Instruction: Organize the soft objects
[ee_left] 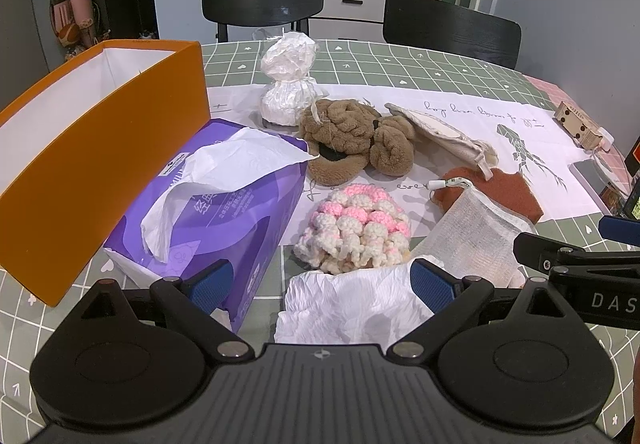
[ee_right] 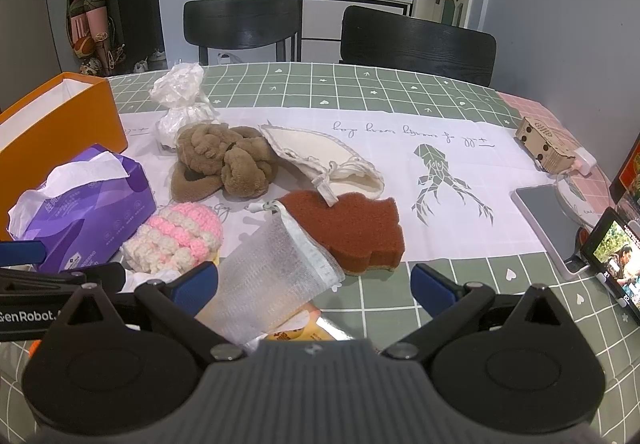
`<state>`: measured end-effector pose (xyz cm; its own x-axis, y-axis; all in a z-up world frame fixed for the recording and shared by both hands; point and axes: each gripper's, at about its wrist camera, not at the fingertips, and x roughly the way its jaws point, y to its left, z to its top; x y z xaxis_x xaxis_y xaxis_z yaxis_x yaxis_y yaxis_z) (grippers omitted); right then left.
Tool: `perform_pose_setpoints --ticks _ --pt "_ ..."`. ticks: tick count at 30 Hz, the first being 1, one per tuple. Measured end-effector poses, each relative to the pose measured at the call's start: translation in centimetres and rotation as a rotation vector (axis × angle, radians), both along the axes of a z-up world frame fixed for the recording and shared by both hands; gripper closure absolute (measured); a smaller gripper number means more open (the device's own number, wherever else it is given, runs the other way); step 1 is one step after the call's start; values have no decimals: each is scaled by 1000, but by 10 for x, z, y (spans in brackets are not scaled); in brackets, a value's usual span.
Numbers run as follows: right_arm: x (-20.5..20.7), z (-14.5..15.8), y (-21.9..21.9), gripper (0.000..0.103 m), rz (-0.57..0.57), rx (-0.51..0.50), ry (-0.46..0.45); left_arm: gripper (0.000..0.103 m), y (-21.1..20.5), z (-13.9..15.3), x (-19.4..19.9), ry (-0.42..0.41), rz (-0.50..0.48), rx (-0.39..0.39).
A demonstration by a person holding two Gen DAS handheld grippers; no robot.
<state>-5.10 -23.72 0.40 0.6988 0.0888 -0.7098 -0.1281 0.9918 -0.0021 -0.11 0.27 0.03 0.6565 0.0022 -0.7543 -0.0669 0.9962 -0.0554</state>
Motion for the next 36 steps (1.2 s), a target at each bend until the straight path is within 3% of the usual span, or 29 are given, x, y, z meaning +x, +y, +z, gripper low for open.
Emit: perform_pose_setpoints --ticks 36 --pt "-1 -1 1 3 4 -3 1 0 1 -3 -2 -2 2 6"
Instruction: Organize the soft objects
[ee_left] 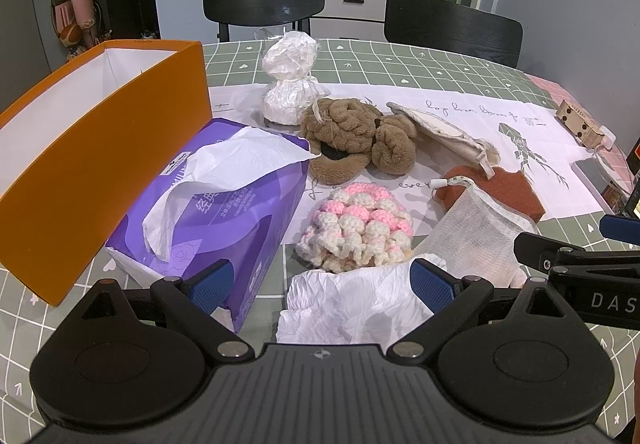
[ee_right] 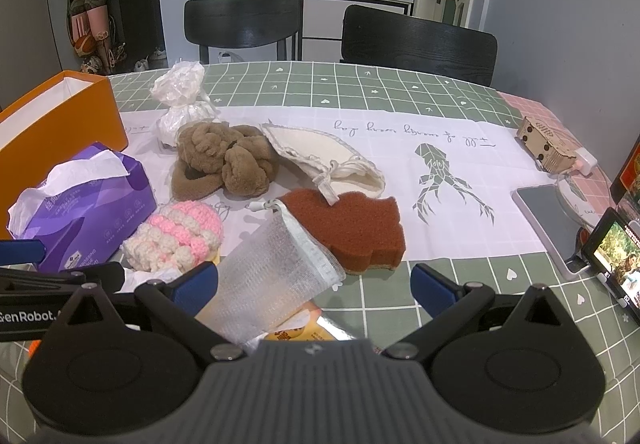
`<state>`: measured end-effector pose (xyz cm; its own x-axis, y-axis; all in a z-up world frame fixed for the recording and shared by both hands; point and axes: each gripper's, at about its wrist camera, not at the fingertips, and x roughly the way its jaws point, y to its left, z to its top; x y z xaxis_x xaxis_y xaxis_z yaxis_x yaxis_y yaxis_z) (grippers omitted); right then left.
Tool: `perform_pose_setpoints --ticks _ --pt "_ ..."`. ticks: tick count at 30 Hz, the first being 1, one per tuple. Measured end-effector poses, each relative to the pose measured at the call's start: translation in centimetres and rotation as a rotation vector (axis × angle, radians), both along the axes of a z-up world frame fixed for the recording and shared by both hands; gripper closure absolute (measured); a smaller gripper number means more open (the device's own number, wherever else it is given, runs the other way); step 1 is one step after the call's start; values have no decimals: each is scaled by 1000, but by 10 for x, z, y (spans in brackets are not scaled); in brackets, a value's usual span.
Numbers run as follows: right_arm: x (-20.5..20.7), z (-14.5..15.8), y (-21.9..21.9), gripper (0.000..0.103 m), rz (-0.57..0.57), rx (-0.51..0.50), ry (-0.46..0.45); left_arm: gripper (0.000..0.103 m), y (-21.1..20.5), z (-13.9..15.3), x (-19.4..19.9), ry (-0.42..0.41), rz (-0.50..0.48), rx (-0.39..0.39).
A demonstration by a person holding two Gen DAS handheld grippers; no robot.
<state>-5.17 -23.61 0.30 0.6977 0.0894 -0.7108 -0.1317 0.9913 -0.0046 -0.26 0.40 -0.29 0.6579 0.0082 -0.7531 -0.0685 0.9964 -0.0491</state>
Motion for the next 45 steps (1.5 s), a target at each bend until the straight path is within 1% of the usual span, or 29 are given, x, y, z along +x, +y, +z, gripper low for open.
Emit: perform_pose_setpoints --ticks 14,18,21,23,25,28,31,34,36,39,41,45 --pt "0 0 0 3 -1 0 0 0 -1 0 0 0 0 1" --pt "0 0 0 3 9 -1 -1 0 2 2 -1 3 -16 3" --pt "-1 1 0 3 23 1 -4 0 10 6 -5 5 -63 -31" --pt "-2 3 0 3 36 3 -11 0 20 8 -11 3 -62 -48" --pt "-3 4 1 3 55 5 -25 0 29 10 -19 -13 -69 -51" --pt "-5 5 3 3 77 -1 -43 0 38 9 -30 -14 -74 -33" --pt "-3 4 2 3 81 2 -38 0 46 5 -42 -7 -82 -8" --pt "-1 3 0 3 83 21 -35 0 49 -1 -51 -3 -104 0" --pt "-3 2 0 3 101 39 -50 0 51 -7 -58 4 -127 -2" --pt "-3 1 2 3 123 24 -68 0 51 -17 -63 24 -144 -3" --pt "-2 0 4 3 130 13 -61 0 53 -25 -65 42 -141 -8" --pt "0 -2 1 3 134 38 -41 0 58 -39 -67 59 -134 -36"
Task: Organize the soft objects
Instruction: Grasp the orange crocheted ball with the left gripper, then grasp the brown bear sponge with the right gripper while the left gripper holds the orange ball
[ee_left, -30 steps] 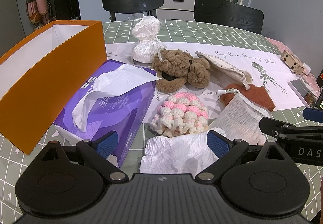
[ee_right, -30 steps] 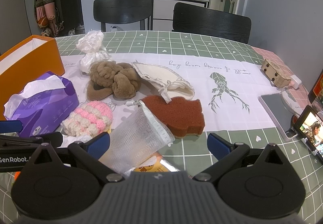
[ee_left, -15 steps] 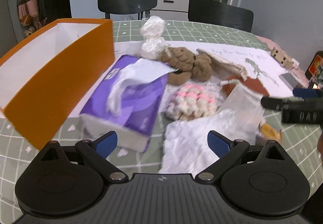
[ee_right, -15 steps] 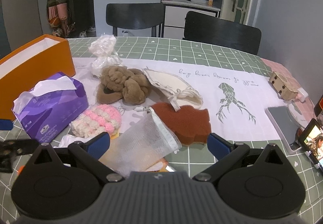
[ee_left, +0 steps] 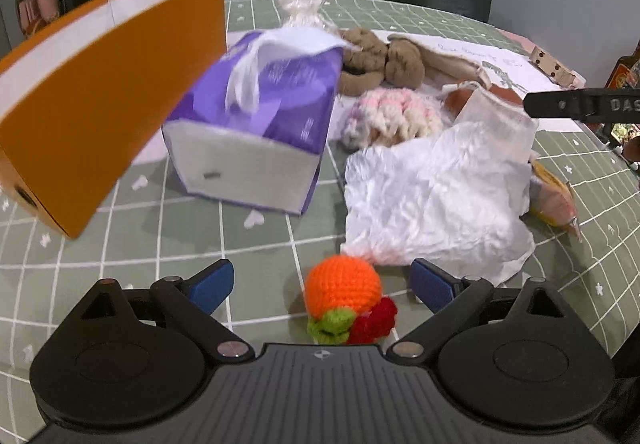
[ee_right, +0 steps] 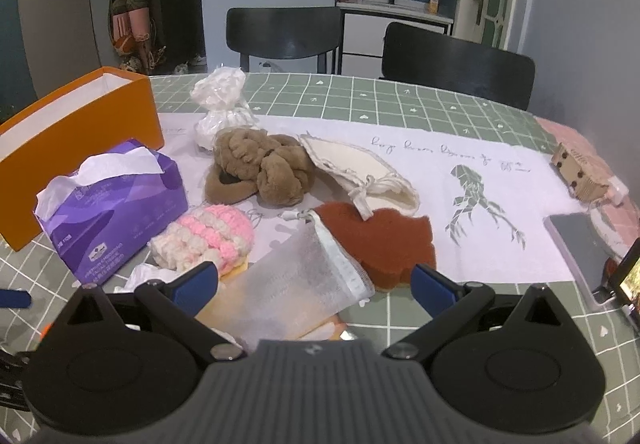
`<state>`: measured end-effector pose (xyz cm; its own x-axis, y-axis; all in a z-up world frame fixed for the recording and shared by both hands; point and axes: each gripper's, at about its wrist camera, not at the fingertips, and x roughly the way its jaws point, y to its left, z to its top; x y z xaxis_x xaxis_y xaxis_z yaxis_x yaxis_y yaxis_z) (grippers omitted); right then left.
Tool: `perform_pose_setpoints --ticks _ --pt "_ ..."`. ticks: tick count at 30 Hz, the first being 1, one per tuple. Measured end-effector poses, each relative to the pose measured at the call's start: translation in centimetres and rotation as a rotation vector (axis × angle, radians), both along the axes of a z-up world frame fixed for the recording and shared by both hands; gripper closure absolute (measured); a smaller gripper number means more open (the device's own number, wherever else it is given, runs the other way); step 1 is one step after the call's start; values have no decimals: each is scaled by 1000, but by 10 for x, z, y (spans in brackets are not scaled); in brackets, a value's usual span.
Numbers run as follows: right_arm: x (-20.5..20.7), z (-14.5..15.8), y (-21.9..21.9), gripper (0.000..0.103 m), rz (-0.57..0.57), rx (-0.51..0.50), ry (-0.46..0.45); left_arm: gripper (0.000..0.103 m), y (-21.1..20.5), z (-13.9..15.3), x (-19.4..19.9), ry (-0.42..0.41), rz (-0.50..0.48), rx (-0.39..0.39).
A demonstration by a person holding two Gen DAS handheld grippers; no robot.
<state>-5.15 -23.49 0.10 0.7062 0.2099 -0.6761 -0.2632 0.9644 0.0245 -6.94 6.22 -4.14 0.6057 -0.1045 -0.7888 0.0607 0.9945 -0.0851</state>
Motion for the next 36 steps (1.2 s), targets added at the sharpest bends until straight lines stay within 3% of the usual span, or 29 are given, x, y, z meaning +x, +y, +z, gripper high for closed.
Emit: perform_pose_setpoints --ticks 4,6,7,16,21,25,29,33,36 --pt "-4 -1 -2 3 -11 -29 -55 0 3 -8 0 3 -14 -54" --pt "-7 0 -4 3 -20 -48 -101 18 2 -13 1 17 -21 -53" --pt "-6 1 -5 3 -14 -56 -102 18 0 -13 1 10 -30 -40" --pt "2 -3 -10 3 32 -54 -53 27 -6 -17 -1 -20 -49 25" --pt "5 -9 -13 3 54 -33 -1 51 -6 -16 -4 -32 -86 42" --pt "10 -12 -20 3 64 14 26 52 0 -15 -6 -36 -104 15" --pt "16 -12 -31 22 36 70 43 57 9 -14 -4 -33 -105 -29" --pt "21 -15 -38 28 13 123 65 57 17 -15 -6 -45 -96 -47" --pt "26 -17 -39 35 1 108 55 57 20 -14 -6 -46 -99 -43"
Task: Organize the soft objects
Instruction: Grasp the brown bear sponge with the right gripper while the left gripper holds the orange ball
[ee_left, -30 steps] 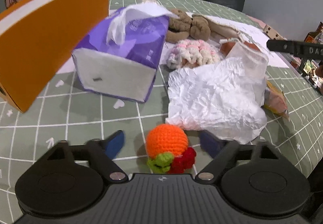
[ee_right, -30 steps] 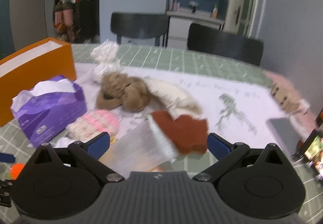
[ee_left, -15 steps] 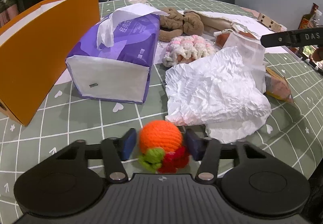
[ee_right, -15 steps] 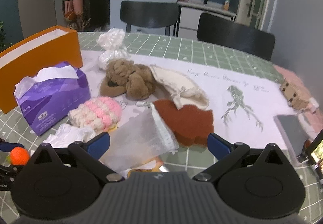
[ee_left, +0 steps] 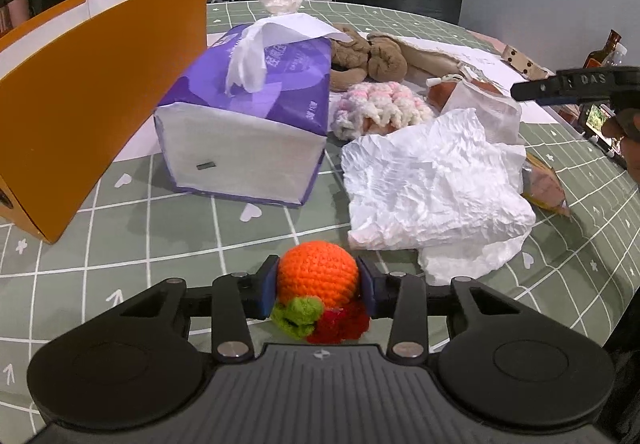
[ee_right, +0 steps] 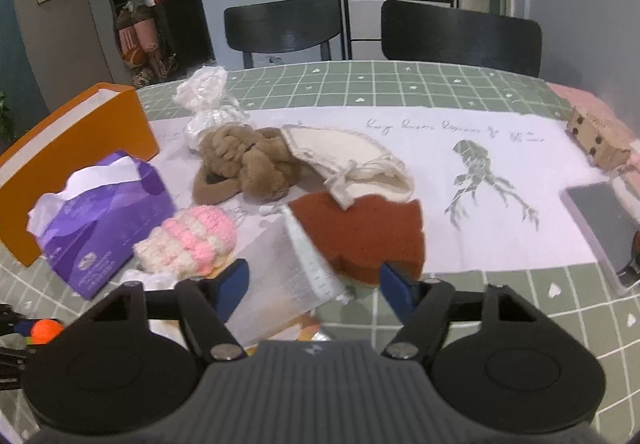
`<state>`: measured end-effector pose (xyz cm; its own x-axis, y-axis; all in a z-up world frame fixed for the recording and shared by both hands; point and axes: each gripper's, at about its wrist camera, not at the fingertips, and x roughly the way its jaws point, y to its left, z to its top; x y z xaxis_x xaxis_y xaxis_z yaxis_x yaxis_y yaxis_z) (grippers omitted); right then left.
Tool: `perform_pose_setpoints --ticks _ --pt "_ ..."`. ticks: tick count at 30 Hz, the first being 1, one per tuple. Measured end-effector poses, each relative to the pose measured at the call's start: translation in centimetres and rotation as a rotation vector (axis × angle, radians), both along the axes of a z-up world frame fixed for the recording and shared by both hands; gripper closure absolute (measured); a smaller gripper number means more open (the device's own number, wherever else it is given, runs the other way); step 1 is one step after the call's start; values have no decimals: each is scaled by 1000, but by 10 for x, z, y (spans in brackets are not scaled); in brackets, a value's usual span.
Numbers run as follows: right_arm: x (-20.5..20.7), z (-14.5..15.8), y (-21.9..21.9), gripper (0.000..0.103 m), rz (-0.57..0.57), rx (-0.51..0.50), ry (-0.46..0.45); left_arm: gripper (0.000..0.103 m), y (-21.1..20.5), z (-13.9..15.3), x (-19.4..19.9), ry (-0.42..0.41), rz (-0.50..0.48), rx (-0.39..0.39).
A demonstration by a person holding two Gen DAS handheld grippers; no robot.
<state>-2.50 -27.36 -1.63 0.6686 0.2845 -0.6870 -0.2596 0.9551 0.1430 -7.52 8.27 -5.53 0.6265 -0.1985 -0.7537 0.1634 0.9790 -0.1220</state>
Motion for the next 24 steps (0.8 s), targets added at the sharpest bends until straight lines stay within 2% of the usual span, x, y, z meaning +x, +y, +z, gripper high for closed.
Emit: perform_pose_setpoints --ticks 4,8,11,13,15,18,20,21,24 --pt "17 1 -8 32 -71 -22 -13 57 4 5 0 -16 -4 -9" --pt "35 -6 -18 20 -131 -29 4 57 7 12 -1 -35 -2 -33" --pt "45 -13 -26 20 -124 -74 19 57 10 16 -4 -48 -2 -48" --pt "49 -17 -26 18 -50 -146 34 57 13 16 -6 -52 0 -57" --pt "47 -23 -23 18 70 -234 28 57 15 16 -6 -49 -1 -57" --pt "43 -23 -19 16 272 -328 -29 57 17 17 -8 -45 -2 -46" --pt "44 -17 -18 9 385 -380 -83 57 17 17 -8 -42 -2 -46" --pt "49 -14 -18 8 440 -409 -104 57 18 18 -8 -41 -2 -50" --pt "72 -11 -13 8 608 -451 -62 57 17 19 -9 -40 1 -76"
